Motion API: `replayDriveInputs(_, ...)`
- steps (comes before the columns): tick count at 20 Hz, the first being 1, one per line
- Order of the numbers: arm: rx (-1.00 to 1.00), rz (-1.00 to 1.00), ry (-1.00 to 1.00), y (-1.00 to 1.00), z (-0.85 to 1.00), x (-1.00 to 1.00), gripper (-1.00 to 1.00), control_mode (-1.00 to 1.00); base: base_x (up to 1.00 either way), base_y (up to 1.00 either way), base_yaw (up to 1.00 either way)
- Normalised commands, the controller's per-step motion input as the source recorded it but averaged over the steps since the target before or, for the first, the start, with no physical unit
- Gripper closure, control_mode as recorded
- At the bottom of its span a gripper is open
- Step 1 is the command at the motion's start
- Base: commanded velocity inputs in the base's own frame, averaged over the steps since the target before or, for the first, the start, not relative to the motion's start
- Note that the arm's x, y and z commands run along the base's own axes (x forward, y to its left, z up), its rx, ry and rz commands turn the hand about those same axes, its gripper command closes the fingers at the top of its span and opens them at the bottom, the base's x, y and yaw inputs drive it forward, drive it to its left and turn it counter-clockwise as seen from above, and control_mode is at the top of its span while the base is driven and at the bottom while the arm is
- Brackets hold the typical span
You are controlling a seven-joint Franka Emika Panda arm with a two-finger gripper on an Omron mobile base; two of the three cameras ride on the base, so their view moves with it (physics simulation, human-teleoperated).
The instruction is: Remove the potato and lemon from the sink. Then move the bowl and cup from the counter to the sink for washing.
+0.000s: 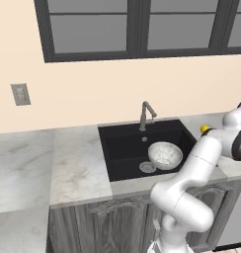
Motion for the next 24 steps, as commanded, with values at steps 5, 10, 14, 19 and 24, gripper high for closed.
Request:
replayDriveInputs(5, 0.0, -0.01, 0.0, -0.09, -0.1, 0.06, -1.0, -1.0, 0.0, 0.0, 0.0)
replayDriveInputs(10, 0.0, 0.0, 0.0, -0.05, -0.11, 0.07, -1.0, -1.0, 0.0, 0.0, 0.0)
replayDriveInputs(14, 0.0, 0.0, 0.0, -0.04, -0.11, 0.06, -1.0, -1.0, 0.0, 0.0, 0.0)
replayDriveInputs(19, 0.0, 0.0, 0.0, -0.06, -0.11, 0.07, -1.0, -1.0, 0.0, 0.0, 0.0)
replayDriveInputs(24, 0.0, 0.0, 0.0, -0.1, -0.09, 0.07, -1.0, -1.0, 0.0, 0.0, 0.0)
